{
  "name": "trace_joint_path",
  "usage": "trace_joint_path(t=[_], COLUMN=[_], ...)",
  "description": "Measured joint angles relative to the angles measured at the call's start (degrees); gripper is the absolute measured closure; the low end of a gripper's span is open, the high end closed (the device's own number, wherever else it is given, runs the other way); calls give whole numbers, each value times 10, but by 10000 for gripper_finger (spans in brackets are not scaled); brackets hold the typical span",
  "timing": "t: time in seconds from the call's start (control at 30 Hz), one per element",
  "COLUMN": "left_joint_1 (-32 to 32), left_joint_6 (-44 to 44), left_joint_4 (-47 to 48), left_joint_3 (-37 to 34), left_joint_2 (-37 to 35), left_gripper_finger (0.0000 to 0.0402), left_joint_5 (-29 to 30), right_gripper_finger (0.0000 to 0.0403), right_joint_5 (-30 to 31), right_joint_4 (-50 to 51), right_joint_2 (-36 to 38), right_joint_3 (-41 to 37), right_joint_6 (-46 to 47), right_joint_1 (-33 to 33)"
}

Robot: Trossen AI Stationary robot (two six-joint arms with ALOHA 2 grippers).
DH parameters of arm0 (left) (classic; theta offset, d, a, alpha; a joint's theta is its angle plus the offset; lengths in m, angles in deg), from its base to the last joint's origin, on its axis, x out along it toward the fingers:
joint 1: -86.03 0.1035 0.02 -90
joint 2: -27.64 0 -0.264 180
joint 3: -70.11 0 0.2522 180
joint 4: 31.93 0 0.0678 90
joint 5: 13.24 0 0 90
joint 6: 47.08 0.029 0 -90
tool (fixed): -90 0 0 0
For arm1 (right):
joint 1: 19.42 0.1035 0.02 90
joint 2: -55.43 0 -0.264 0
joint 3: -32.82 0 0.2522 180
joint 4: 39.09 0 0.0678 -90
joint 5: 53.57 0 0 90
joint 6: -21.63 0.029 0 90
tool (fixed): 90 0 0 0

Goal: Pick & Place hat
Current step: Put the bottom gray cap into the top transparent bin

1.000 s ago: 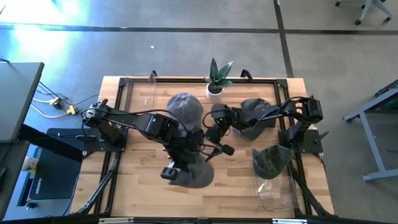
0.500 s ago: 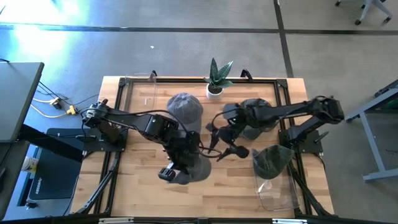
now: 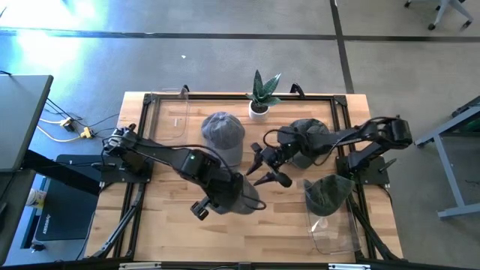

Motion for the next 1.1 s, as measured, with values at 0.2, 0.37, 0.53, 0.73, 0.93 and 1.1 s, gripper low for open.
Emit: trace_joint_path(t=[0.2, 0.37, 0.53, 0.73, 0.93, 1.1], left_joint_1=[-14, -18, -22, -40, -40, -39], left_joint_6=[2, -3, -13, -54, -109, -162], left_joint_4=[0, 3, -6, -7, -5, -6], left_joint_3=[0, 0, 2, 1, 1, 1], left_joint_2=[12, 24, 20, 21, 21, 21], left_gripper_finger=[401, 401, 401, 401, 401, 401], left_joint_5=[-9, -31, -34, -41, -45, -44], right_gripper_finger=[168, 122, 107, 113, 153, 251], right_joint_5=[-14, -60, -102, -106, -109, -96], right_joint_4=[-77, -78, -75, -66, -43, -43], right_joint_2=[-70, -131, -167, -177, -175, -175], right_joint_3=[23, 99, 138, 131, 131, 131], right_joint_6=[97, 52, -7, -22, 11, 64], right_joint_1=[3, 17, 36, 61, 94, 120])
